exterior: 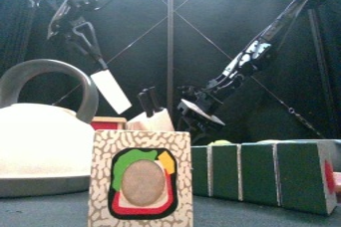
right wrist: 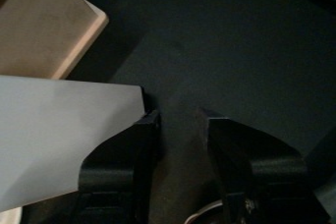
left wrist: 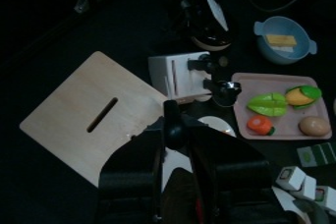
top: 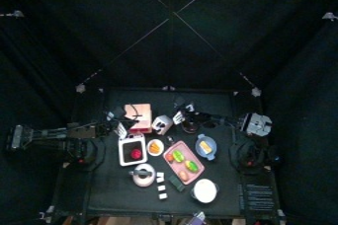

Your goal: Grab cleaver with other hand

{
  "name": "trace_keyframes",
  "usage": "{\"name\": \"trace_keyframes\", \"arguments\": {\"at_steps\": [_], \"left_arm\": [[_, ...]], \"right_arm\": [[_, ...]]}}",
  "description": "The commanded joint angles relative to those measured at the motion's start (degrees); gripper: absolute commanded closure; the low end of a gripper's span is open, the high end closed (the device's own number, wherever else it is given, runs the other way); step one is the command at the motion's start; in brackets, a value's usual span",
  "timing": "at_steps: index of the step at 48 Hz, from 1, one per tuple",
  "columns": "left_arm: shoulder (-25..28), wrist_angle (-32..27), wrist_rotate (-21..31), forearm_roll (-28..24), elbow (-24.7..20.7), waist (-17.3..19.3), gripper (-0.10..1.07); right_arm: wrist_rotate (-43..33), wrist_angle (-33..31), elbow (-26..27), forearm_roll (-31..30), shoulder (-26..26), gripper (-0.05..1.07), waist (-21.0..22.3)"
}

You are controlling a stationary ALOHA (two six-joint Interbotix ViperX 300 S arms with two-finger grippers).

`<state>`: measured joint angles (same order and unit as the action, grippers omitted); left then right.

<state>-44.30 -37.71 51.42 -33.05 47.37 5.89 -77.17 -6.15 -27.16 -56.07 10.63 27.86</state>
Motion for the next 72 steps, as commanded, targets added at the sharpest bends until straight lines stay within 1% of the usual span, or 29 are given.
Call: {"name": "trace_keyframes", "arguments": {"at_steps": [1, 5, 8, 16, 26, 30, 36, 40, 42, 49, 54, 60, 63, 66, 69, 72], "left_arm": [[-1.7, 3.2, 0.0, -1.4, 1.1, -1.1, 0.42], [-2.0, 7.1, 0.0, -1.9, 2.7, -1.8, 0.42], [-1.9, 10.8, -0.1, -2.3, 3.9, -3.2, 0.42], [-2.0, 20.9, -0.1, -5.4, 6.9, -5.4, 0.42], [-2.1, 29.9, -0.2, -10.5, 10.5, -6.9, 0.42], [-2.3, 33.0, -0.2, -12.6, 11.7, -6.9, 0.42], [-3.0, 36.0, -0.2, -15.6, 13.0, -6.9, 0.42], [-4.2, 37.9, -0.1, -17.8, 13.9, -6.9, 0.42], [-4.9, 38.8, 0.1, -18.0, 14.5, -6.9, 0.42], [-6.9, 43.5, -0.1, -17.4, 18.7, -6.9, 0.42], [-7.8, 46.7, -0.4, -17.6, 19.3, -6.4, 0.42], [-8.0, 48.7, -1.6, -18.5, 20.5, -6.2, 0.42], [-7.9, 49.3, -2.5, -18.4, 20.7, -6.2, 0.42], [-8.0, 49.7, -3.1, -18.2, 20.7, -6.2, 0.42], [-7.9, 49.8, -3.4, -17.5, 21.0, -6.2, 0.42], [-7.9, 49.8, -3.5, -16.6, 21.4, -6.2, 0.42]], "right_arm": [[0.0, -1.1, 0.5, 1.1, -4.4, 0.27, -0.7], [0.0, -3.1, 0.1, 2.5, -6.2, 0.27, -2.1], [0.0, -5.1, -0.4, 3.5, -7.6, 0.27, -3.8], [-0.2, -12.7, -1.8, 4.1, -11.2, 0.27, -11.0], [-0.4, -23.2, -4.0, 7.3, -14.4, 0.27, -20.5], [-0.5, -25.3, -4.7, 9.1, -15.6, 0.27, -23.1], [-0.5, -25.6, -5.0, 12.7, -17.1, 0.27, -26.7], [-0.5, -25.0, -4.7, 13.7, -17.5, 0.27, -28.8], [-0.4, -24.6, -4.3, 14.2, -17.5, 0.27, -29.7], [-0.3, -23.1, -1.9, 14.0, -17.6, 0.27, -32.3], [0.3, -22.1, 0.3, 12.0, -17.5, 0.27, -33.8], [-0.3, -20.8, 2.5, 5.7, -17.3, 0.27, -36.1], [-0.7, -20.7, 3.3, 4.2, -17.3, 0.27, -36.5], [-1.4, -20.7, 4.3, 6.2, -17.3, 0.27, -36.4], [-4.5, -20.6, 5.4, 12.8, -17.2, 0.27, -36.1], [-6.7, -20.3, 5.9, 19.5, -17.1, 0.27, -35.0]]}}
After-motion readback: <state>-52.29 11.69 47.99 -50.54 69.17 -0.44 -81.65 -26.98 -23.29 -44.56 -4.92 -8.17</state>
